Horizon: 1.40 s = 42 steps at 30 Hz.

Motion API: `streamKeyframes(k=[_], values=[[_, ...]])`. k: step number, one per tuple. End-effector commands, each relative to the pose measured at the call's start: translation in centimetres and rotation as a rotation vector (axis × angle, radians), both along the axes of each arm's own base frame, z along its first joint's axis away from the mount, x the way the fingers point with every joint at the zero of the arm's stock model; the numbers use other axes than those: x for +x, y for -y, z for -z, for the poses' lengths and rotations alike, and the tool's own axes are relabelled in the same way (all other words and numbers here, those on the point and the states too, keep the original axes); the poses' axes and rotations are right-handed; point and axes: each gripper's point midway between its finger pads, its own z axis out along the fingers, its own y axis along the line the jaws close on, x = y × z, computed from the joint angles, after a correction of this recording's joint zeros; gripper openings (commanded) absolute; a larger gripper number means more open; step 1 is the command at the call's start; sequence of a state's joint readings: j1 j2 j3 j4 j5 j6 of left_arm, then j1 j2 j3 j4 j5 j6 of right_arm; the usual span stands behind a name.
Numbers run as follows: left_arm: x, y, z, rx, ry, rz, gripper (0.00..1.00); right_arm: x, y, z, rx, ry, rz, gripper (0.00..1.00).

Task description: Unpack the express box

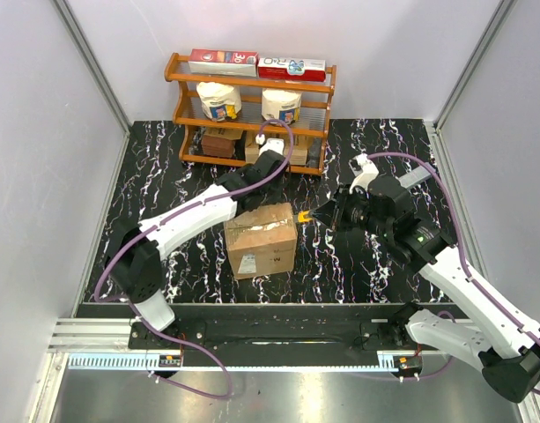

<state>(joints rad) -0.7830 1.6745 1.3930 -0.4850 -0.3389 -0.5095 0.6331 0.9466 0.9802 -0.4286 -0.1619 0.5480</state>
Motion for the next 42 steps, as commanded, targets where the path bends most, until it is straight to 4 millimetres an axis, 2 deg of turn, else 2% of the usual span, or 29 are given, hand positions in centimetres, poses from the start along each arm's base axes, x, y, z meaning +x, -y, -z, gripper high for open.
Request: streamKeyframes(k=[1,3,4,6,7,10,12,13,14,15,16,17,18,19,21,22,25,26,35,38,40,42], values=[[-0.1,-1.7,-1.2,0.145,-0.011,0.039,0.38,-0.8,0.4,2.3,-0.073,-0.053,-0.025,0.0],[0.7,-1.7,-3.9,0.109,0.035,0.038,0.42,-0.7,0.2,2.2,-0.069,-0.048,-0.032,0.0],[1.1,-1.5,-6.1,0.073,0.071,0.038,0.46,-0.5,0.1,2.2,-0.071,-0.046,-0.033,0.0],[1.2,-1.4,-8.0,0.039,0.097,0.063,0.51,-0.3,0.0,2.1,-0.07,-0.035,-0.034,0.0],[1.1,-1.3,-9.6,0.013,0.122,0.075,0.55,-0.2,-0.1,2.1,-0.071,-0.03,-0.034,0.0],[0.0,-1.2,-11.7,-0.031,0.153,0.142,0.59,0.4,-0.2,2.0,-0.081,-0.013,-0.027,0.0],[-1.4,-0.4,-11.2,-0.052,0.14,0.245,0.59,0.8,-0.2,1.9,-0.087,-0.009,-0.015,0.0],[-2.3,-0.4,-11.9,-0.077,0.155,0.28,0.59,1.1,-0.4,1.8,-0.089,-0.007,-0.016,0.0],[-3.2,0.0,-11.6,-0.098,0.146,0.335,0.58,1.2,-0.5,1.7,-0.087,-0.004,-0.018,0.0],[-4.0,0.0,-9.8,-0.099,0.121,0.364,0.57,1.4,-0.5,1.8,-0.087,-0.005,-0.016,0.0],[-4.8,-0.3,-10.2,-0.117,0.133,0.384,0.55,1.5,-0.7,1.7,-0.087,-0.004,-0.018,0.0],[-6.0,0.3,-9.9,-0.15,0.114,0.445,0.55,1.6,-0.8,1.7,-0.085,-0.004,-0.017,0.0],[-6.9,0.3,-8.5,-0.155,0.091,0.475,0.54,1.7,-0.9,1.7,-0.084,-0.005,-0.018,0.0],[-7.6,0.2,-8.7,-0.174,0.099,0.495,0.54,1.8,-0.9,1.8,-0.088,-0.008,-0.014,0.0],[-8.5,0.2,-7.3,-0.193,0.074,0.513,0.54,2.0,-1.0,2.0,-0.091,-0.011,-0.014,0.0],[-8.9,0.4,-7.2,-0.203,0.078,0.527,0.54,1.9,-1.0,1.9,-0.089,-0.008,-0.018,0.0],[-8.9,0.9,-6.4,-0.197,0.09,0.534,0.56,2.0,-1.5,2.3,-0.092,-0.017,-0.039,0.0],[-8.3,0.6,-6.2,-0.176,0.102,0.499,0.56,2.0,-1.6,2.3,-0.091,-0.019,-0.048,0.0],[-5.6,0.7,-7.9,-0.111,0.191,0.454,0.58,3.1,-2.4,3.0,-0.109,-0.01,-0.061,0.0],[-5.8,0.6,-6.3,-0.08,0.142,0.458,0.53,3.3,-2.6,2.5,-0.101,-0.003,-0.059,0.0],[-6.6,0.4,-4.4,-0.031,0.076,0.475,0.49,3.1,-2.6,2.2,-0.093,-0.005,-0.059,0.0],[-7.0,-0.8,-2.5,0.046,0.029,0.449,0.45,2.5,-2.5,2.2,-0.086,-0.031,-0.069,0.0]])
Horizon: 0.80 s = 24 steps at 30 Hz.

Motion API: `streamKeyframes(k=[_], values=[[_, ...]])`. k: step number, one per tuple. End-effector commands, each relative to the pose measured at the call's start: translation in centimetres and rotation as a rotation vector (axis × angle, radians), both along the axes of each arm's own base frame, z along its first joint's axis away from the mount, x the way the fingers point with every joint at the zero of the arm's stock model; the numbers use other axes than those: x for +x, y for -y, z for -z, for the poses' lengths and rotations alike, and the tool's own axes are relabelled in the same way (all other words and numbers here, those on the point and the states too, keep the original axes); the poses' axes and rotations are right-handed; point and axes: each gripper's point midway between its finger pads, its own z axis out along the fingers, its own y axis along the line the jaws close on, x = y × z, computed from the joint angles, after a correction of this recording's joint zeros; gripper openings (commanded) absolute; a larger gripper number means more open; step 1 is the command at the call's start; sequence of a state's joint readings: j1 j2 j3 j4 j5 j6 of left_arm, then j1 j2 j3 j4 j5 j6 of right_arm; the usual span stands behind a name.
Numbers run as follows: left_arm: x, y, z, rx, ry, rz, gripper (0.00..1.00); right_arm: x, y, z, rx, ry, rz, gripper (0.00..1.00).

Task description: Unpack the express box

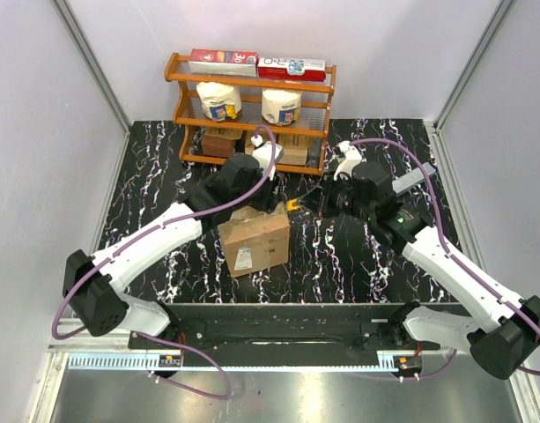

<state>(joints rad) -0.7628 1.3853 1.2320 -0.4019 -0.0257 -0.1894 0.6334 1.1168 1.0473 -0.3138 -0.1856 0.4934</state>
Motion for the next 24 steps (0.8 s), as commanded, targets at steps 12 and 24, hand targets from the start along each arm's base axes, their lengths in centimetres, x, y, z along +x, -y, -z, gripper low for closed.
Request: streamKeyframes(k=[12,24], values=[[-4.7,-4.1,9.6,0.342,-0.222,-0.042,0.41,-5.4,1.3,3.8,-0.062,-0.176,-0.113,0.0],[-5.6,-4.8,12.5,0.452,-0.285,-0.048,0.36,-6.9,2.1,3.8,-0.062,-0.179,-0.128,0.0]])
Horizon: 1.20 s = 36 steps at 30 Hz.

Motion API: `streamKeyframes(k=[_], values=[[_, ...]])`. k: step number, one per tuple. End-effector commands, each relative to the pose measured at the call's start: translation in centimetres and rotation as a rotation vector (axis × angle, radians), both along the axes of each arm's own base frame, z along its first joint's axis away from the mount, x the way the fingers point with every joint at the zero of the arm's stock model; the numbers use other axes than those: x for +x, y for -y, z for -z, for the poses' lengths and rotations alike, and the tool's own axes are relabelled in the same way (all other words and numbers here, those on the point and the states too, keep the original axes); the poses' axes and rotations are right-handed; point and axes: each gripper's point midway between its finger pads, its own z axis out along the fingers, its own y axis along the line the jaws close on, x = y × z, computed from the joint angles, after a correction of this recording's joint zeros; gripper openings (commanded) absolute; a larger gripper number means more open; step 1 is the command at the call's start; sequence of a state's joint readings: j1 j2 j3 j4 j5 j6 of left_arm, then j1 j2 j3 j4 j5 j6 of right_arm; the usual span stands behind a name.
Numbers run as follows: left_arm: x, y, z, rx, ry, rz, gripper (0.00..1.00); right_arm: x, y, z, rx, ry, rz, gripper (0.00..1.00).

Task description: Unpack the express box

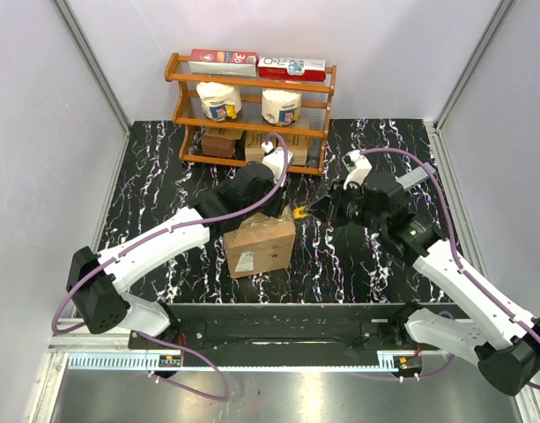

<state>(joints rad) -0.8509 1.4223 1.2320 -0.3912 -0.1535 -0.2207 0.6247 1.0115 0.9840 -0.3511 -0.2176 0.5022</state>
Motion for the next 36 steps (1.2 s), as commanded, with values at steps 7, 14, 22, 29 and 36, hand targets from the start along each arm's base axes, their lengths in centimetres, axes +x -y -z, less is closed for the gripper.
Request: streamKeyframes(k=[7,14,22,29,36], values=[[-5.3,-6.9,12.3,0.434,-0.326,-0.035,0.34,-4.8,0.9,3.1,-0.068,-0.158,-0.114,0.0],[-5.7,-7.6,13.0,0.46,-0.341,-0.051,0.33,-5.4,1.4,3.0,-0.078,-0.154,-0.12,0.0],[-6.2,-8.1,13.7,0.47,-0.356,-0.056,0.32,-5.4,2.2,2.4,-0.08,-0.133,-0.078,0.0],[-6.4,-7.8,13.2,0.444,-0.343,-0.05,0.31,-5.0,2.6,1.2,-0.055,-0.074,-0.043,0.0],[-6.2,-7.6,12.2,0.408,-0.303,-0.061,0.32,-4.9,2.8,-1.1,-0.008,0.007,-0.034,0.0]])
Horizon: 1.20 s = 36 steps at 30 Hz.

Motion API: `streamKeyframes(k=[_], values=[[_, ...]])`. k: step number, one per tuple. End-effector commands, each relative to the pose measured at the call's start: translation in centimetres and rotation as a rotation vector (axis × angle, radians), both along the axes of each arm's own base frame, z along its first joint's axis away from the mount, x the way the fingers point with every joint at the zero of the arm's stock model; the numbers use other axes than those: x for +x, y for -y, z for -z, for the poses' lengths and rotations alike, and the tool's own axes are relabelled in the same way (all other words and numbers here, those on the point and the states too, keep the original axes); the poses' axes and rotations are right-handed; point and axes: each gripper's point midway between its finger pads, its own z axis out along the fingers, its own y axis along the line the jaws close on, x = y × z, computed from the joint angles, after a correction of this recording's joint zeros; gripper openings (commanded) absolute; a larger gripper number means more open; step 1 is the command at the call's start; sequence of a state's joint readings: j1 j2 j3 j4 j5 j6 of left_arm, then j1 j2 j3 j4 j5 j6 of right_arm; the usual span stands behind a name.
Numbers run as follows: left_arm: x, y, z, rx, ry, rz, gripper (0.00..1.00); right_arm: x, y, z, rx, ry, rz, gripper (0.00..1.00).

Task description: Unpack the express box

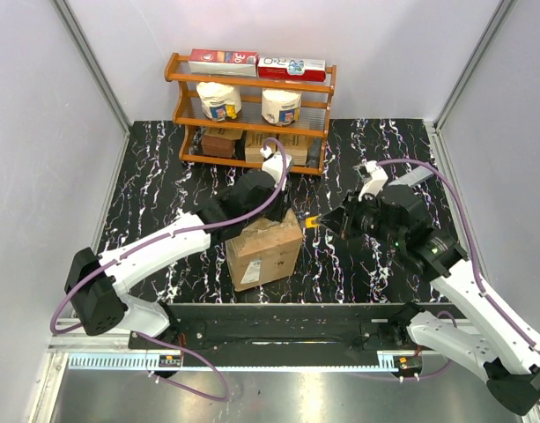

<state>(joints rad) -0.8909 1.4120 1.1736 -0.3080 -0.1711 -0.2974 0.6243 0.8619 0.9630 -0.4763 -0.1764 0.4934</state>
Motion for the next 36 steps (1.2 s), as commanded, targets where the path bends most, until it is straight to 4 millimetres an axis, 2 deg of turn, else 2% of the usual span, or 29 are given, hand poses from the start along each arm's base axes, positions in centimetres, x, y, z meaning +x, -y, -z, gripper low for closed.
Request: streamKeyframes(k=[1,9,11,14,16,20,21,23,24,28,30,31,32,33,35,36], values=[[-5.3,-9.0,11.6,0.475,-0.296,-0.031,0.32,-2.4,-0.1,-0.3,0.009,-0.014,-0.077,0.0],[-5.2,-8.7,11.3,0.458,-0.28,-0.035,0.32,-3.3,-0.4,1.6,-0.004,-0.07,-0.118,0.0],[-5.2,-8.5,10.7,0.439,-0.265,-0.032,0.32,-3.0,-0.2,1.6,-0.011,-0.068,-0.097,0.0],[-4.9,-7.7,9.1,0.391,-0.232,-0.021,0.35,-1.1,1.4,1.9,-0.061,-0.056,0.037,0.0],[-4.5,-6.8,6.8,0.331,-0.188,-0.01,0.39,-0.6,2.2,1.8,-0.08,-0.052,0.087,0.0],[-3.3,-5.3,1.5,0.209,-0.081,-0.01,0.6,0.9,4.2,2.0,-0.13,-0.045,0.232,0.0],[-2.7,-5.0,-0.7,0.166,-0.034,-0.021,0.61,1.0,4.3,2.1,-0.135,-0.049,0.242,0.0],[-2.2,-4.8,-2.5,0.134,0.009,-0.032,0.64,1.5,4.3,2.7,-0.159,-0.067,0.255,0.0],[-1.8,-4.9,-4.2,0.105,0.043,-0.05,0.7,1.7,4.2,3.0,-0.168,-0.081,0.261,0.0],[-1.6,-5.3,-7.3,0.037,0.112,-0.078,0.8,3.2,3.7,5.7,-0.243,-0.16,0.287,0.0],[-2.1,-5.5,-8.8,-0.014,0.134,-0.067,0.8,4.2,3.6,7.3,-0.294,-0.197,0.311,0.0],[-2.5,-5.4,-9.1,-0.031,0.137,-0.051,0.8,4.6,3.5,7.3,-0.304,-0.197,0.317,0.0],[-3.2,-5.1,-9.0,-0.049,0.127,-0.008,0.77,5.1,3.6,7.6,-0.322,-0.204,0.332,0.0],[-3.9,-5.1,-10.0,-0.085,0.144,0.019,0.75,5.8,3.8,8.6,-0.361,-0.227,0.341,0.0],[-5.6,-4.5,-9.9,-0.116,0.124,0.112,0.62,7.1,3.9,8.5,-0.386,-0.226,0.367,0.0],[-6.5,-4.7,-10.5,-0.142,0.129,0.143,0.57,7.8,4.1,9.9,-0.431,-0.258,0.376,0.0]])
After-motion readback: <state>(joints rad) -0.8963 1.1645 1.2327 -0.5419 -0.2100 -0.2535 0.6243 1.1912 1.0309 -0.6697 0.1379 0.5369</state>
